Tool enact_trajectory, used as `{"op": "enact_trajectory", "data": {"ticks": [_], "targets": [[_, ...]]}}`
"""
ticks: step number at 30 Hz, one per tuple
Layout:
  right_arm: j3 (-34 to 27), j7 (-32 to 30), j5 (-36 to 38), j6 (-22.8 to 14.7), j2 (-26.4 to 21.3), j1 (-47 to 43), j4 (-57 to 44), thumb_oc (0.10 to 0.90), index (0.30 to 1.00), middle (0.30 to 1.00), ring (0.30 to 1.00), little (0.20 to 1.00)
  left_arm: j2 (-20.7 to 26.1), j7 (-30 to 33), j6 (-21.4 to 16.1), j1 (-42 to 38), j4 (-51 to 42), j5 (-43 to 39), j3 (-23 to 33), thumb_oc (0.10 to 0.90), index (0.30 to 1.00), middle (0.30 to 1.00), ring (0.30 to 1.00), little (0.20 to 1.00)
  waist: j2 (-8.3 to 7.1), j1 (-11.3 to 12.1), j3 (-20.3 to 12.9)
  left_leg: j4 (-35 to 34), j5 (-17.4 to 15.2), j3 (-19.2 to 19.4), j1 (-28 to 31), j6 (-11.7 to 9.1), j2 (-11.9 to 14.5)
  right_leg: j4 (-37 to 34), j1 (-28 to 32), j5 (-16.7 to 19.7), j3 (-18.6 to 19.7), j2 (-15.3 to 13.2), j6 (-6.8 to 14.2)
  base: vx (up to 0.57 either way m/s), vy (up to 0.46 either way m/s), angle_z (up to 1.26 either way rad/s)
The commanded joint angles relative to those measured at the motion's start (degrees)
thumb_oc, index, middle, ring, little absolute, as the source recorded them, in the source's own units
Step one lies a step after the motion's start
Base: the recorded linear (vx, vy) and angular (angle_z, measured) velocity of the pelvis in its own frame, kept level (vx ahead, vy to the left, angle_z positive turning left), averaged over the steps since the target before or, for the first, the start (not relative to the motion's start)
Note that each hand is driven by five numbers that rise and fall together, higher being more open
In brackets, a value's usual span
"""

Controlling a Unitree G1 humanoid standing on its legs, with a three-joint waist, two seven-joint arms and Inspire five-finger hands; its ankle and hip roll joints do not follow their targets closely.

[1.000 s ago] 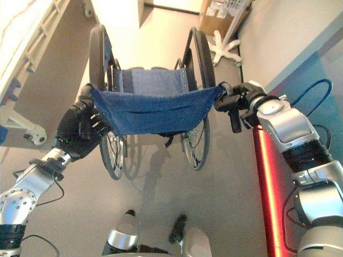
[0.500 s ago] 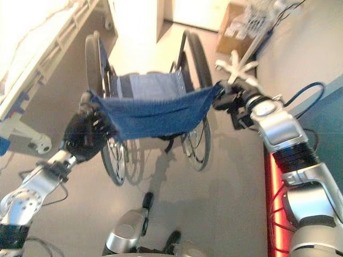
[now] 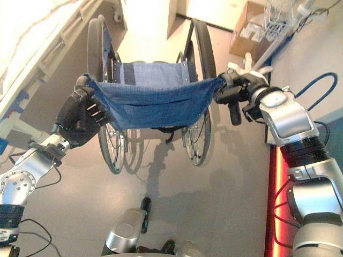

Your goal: Push the wheelchair next to the bed

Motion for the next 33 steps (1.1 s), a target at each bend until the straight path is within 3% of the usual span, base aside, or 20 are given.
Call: {"op": "enact_trajectory", "data": {"ticks": [1, 2, 4, 7, 9, 11, 13, 15, 16, 19, 23, 27, 29, 32, 33], "targets": [[1.23, 4.88, -0.43, -12.82, -0.45, -2.58, -8.48, 0.4, 0.3, 0.3, 0.3, 0.3, 2.36, -2.76, -9.81, -7.44, -4.9, -7.6, 3.87, 0.4, 0.3, 0.3, 0.3, 0.3, -2.73, 0.22, -19.43, 2.5, 3.82, 0.39, -11.54, -4.95, -3.52, -4.92, 2.87, -0.93, 1.76, 6.2, 0.56, 0.12, 0.016, 0.05], [1.1, 4.92, -0.47, -12.92, -0.61, -2.37, -8.61, 0.4, 0.3, 0.3, 0.3, 0.3, 2.52, -2.68, -9.87, -7.25, -5.12, -7.75, 3.89, 0.4, 0.3, 0.3, 0.3, 0.3, -2.83, 0.25, -19.3, 3.21, 3.78, 0.49, -12.12, -5.18, -3.57, -6.42, 3.33, -1.14, 2.13, 6.52, 0.27, 0.14, 0.007, -0.07], [0.51, 5.75, -0.74, -14.22, -1.64, -2.09, -8.76, 0.4, 0.3, 0.3, 0.3, 0.3, 2.74, -1.4, -11.08, -5.62, -7.34, -8.44, 4.64, 0.4, 0.3, 0.3, 0.3, 0.3, -2.98, 0.52, -18.48, 7.7, 3.37, 0.48, -15.61, -6.52, -3.81, -16.24, 5.82, -2.81, 4.3, 6.87, -2.1, 0.18, 0.046, 0.08], [0.55, 6.22, -1.6, -15.49, -2.57, -2.4, -8.62, 0.4, 0.3, 0.3, 0.3, 0.3, 1.4, -1.94, -13.21, -3.94, -8.35, -8.29, 4.8, 0.4, 0.3, 0.3, 0.3, 0.3, -1.95, -0.15, -17.9, 10.67, 3.12, -1.38, -16.53, -7.53, -4.24, -24.32, 4.63, -0.41, 6.61, 5.39, -3.06, 0.17, 0.08, 0.21], [1.32, 5.59, -1.29, -16.05, -4.1, -2.99, -8.66, 0.4, 0.3, 0.3, 0.3, 0.3, 0.45, -3.35, -14.63, -2.96, -8.83, -7.67, 4.45, 0.4, 0.3, 0.3, 0.3, 0.3, -1.09, -1.46, -17.54, 10.5, 1.11, -4.09, -14.72, -7.43, -5.41, -28.49, 0.44, 5.67, 8.56, 2.33, -1.34, 0.2, 0.048, 0.4], [2.41, 4.43, -1.14, -16.34, -4.59, -4.51, -8.24, 0.4, 0.3, 0.3, 0.3, 0.3, 1.15, -4.68, -15.45, -3.8, -8.9, -6.75, 4.29, 0.4, 0.3, 0.3, 0.3, 0.3, -0.22, -3.25, -16.85, 8.76, -1.91, -6.75, -9.87, -6.91, -5.66, -30.14, -5.77, 11.76, 10.49, -1.44, 2.01, 0.21, -0.041, 0.56], [2.7, 3.13, -1.82, -16.28, -3.51, -5.48, -8.38, 0.4, 0.3, 0.3, 0.3, 0.3, 2.42, -4.59, -16.33, -6.12, -8.26, -5.71, 3.68, 0.4, 0.3, 0.3, 0.3, 0.3, 0.37, -4.4, -15.43, 7.99, -4.68, -8.79, -6.33, -6.36, -4.96, -31.05, -10.78, 14.58, 10.8, -3.67, 4.33, 0.26, -0.153, 0.36], [2.93, 1.95, -2.32, -16.26, -2.12, -6.41, -8.23, 0.4, 0.3, 0.3, 0.3, 0.3, 3.55, -4.49, -17.11, -8.81, -6.52, -4.97, 2.33, 0.4, 0.3, 0.3, 0.3, 0.3, 0.71, -5.19, -14.43, 8.43, -6.71, -9.74, -4.86, -5.96, -4.22, -30.84, -13.3, 15.18, 10.85, -4.34, 5.22, 0.34, -0.198, 0.21], [3.49, 1.06, -2.12, -15.95, -1.02, -7.68, -8.68, 0.4, 0.3, 0.3, 0.3, 0.3, 4.42, -4.13, -18.77, -12.98, -3.19, -1.96, 0.07, 0.4, 0.3, 0.3, 0.3, 0.3, 0.72, -6.36, -13.51, 11.21, -8.63, -9.67, -4.5, -6.05, -3.32, -29.34, -14.54, 14.41, 11.33, -4.07, 5.04, 0.38, -0.185, 0.19], [5.27, 0.5, 0.17, -16.28, -1.31, -9.85, -7.94, 0.4, 0.3, 0.3, 0.3, 0.3, 5.11, -3.22, -19.61, -18.35, 2.52, -1.77, -3.3, 0.4, 0.3, 0.3, 0.3, 0.3, 0.64, -7.56, -13.48, 17.94, -10.22, -9.22, -5.91, -6.5, -2.45, -27.15, -14.16, 12.65, 11.97, -2.82, 3.95, 0.48, -0.142, 0.71], [9.48, 1.79, 2.57, -14.83, -1.96, -14.12, -5.79, 0.4, 0.3, 0.3, 0.3, 0.3, 4.44, -3.06, -19.13, -24.98, 13.19, -2.06, -6.85, 0.4, 0.3, 0.3, 0.3, 0.3, -0.07, -9.46, -16.04, 27.16, -7.97, -7.69, -6.83, -8.11, -1.45, -23.23, -13.19, 9.87, 10.84, -0.77, 1.0, 0.5, -0.016, 0.98], [9.82, 3.07, 1.96, -14.29, -3.12, -14.07, -5.92, 0.4, 0.3, 0.3, 0.3, 0.3, 3.19, -2.97, -19.64, -26.6, 14.72, -1.59, -7.8, 0.4, 0.3, 0.3, 0.3, 0.3, 0.38, -11.62, -18.47, 33.75, -3.62, -5.98, -5.34, -10.05, -0.58, -22.68, -13.75, 7.69, 7.07, 0.76, -1.99, 0.34, -0.004, 0.5], [9.33, 3.47, 1.96, -14.35, -3.31, -14.23, -5.38, 0.4, 0.3, 0.3, 0.3, 0.3, 2.1, -3.49, -19.17, -27.95, 15.6, -0.98, -7.1, 0.4, 0.3, 0.3, 0.3, 0.3, 1.17, -12.23, -18.73, 32.18, -1.99, -6.36, -4.44, -10.89, -1.68, -21.6, -14.86, 6.82, 5.37, 2.38, -3.1, 0.21, 0.004, 0.35], [9.28, 4.62, 1.54, -14.3, -3.64, -14.38, -4.99, 0.4, 0.3, 0.3, 0.3, 0.3, 2.19, -4.01, -18.36, -29.99, 17.81, -0.33, -7.53, 0.4, 0.3, 0.3, 0.3, 0.3, 1.89, -12.98, -18.66, 22.54, -2.16, -6.91, -1.59, -10.81, -2.09, -20.76, -16.18, 6.88, 4.46, 4.17, -2.97, 0.24, 0.018, 0.52], [9.62, 4.52, 1.53, -14.1, -3.51, -14.5, -5.06, 0.4, 0.3, 0.3, 0.3, 0.3, 2.74, -3.8, -18.39, -31.64, 19.04, -0.62, -8.88, 0.4, 0.3, 0.3, 0.3, 0.3, 2.54, -13.48, -18.51, 11.33, -3.09, -6.99, 1.0, -10.01, -1.66, -20.07, -17.05, 7.8, 4.29, 5.33, -2.09, 0.32, 0.044, 0.75]]}}
